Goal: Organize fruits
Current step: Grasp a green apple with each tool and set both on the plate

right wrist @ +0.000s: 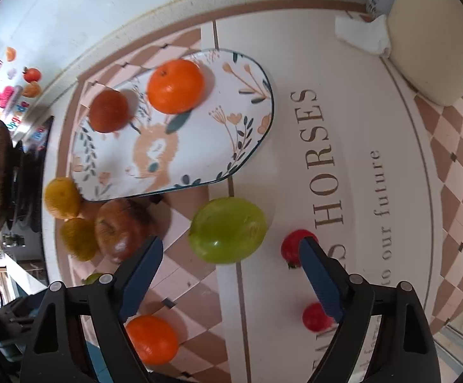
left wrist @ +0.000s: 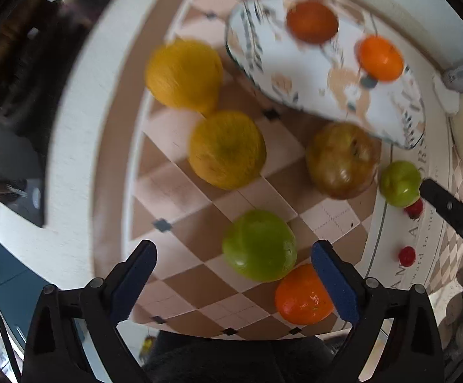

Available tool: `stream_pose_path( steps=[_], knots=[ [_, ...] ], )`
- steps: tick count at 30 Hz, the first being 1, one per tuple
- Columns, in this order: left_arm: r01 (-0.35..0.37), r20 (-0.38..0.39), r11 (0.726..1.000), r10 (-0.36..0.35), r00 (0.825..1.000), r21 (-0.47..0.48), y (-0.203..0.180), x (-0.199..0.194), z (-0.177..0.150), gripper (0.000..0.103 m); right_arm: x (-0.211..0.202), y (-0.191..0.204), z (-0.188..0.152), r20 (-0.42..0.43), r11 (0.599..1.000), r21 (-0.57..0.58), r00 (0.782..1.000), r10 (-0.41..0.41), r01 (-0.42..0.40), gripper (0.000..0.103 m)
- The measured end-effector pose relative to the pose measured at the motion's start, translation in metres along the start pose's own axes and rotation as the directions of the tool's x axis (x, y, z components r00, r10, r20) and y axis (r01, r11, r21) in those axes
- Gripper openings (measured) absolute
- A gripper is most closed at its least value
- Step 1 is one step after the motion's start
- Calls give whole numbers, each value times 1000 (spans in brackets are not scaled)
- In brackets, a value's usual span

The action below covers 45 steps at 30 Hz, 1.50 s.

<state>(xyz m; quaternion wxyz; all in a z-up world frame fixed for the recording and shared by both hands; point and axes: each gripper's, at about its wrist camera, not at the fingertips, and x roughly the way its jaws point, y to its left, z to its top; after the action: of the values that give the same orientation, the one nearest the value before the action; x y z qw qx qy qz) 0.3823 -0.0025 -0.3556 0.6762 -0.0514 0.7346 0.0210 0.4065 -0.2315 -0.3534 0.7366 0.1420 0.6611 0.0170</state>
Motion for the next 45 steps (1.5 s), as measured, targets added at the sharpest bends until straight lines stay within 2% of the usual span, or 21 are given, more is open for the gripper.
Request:
stream_pose_path(
  steps=[3, 5, 7, 9, 13, 15, 18, 21, 27, 30, 35, 39, 41, 43, 45],
  knots=[
    [15, -44, 1000, -14, 999, 27, -10, 17, 1, 98, 17, 1, 7, -28, 1000, -10, 1000, -10, 10, 84],
    [20, -64, 999, -17, 998, 50, -17, 27, 0, 97, 29, 2, 11, -49, 1000, -16, 999, -12, 11, 76],
    [24, -81, 998, -19, 997, 62, -23, 35, 0, 84, 41, 5, 13, -73, 1000, -28, 997, -14, 12, 66],
    [20, -94, 996, -12, 995, 81, -28, 42, -1, 60, 48, 7, 14, -85, 999, -32, 996, -3, 1, 66],
    [1, -58, 995, 5, 998, 103, -29, 40, -6, 59, 49, 10, 7, -108, 998, -67, 994, -6, -1, 66],
    [-7, -45, 994, 12, 999, 111, -26, 38, -8, 59, 48, 10, -7, -153, 995, -90, 988, 19, -33, 66],
    [-13, -41, 994, 17, 999, 104, -20, 39, -13, 59, 49, 13, -32, -199, 991, -130, 980, 14, -40, 66],
    [-4, -26, 995, 6, 1000, 100, -21, 39, -16, 59, 48, 11, -46, -197, 991, -129, 980, 16, -42, 66],
    [-14, -6, 994, 15, 1000, 112, -27, 38, -18, 59, 51, 0, -46, -193, 995, -65, 979, 68, -82, 65],
    [14, 9, 994, -15, 1000, 106, -23, 29, -17, 59, 48, 3, -47, -182, 996, -81, 983, 32, -48, 65],
    [64, 56, 989, -72, 996, 132, -35, -6, -22, 59, 29, 10, -39, -168, 992, -33, 979, 113, -120, 65],
    [134, 122, 980, -153, 981, 150, -37, -57, 1, 59, -5, 25, -12, -85, 985, -34, 982, 167, -170, 65],
    [140, 160, 977, -165, 973, 158, -39, -76, 28, 59, -14, 33, 7, -50, 982, -48, 982, 180, -182, 65],
    [141, 172, 979, -165, 971, 145, -36, -76, 51, 59, -14, 44, 28, -21, 983, -68, 986, 168, -169, 65],
    [162, 139, 980, -178, 974, 117, -22, -68, 81, 59, 0, 62, 47, -14, 985, -103, 991, 136, -137, 65]
  ],
)
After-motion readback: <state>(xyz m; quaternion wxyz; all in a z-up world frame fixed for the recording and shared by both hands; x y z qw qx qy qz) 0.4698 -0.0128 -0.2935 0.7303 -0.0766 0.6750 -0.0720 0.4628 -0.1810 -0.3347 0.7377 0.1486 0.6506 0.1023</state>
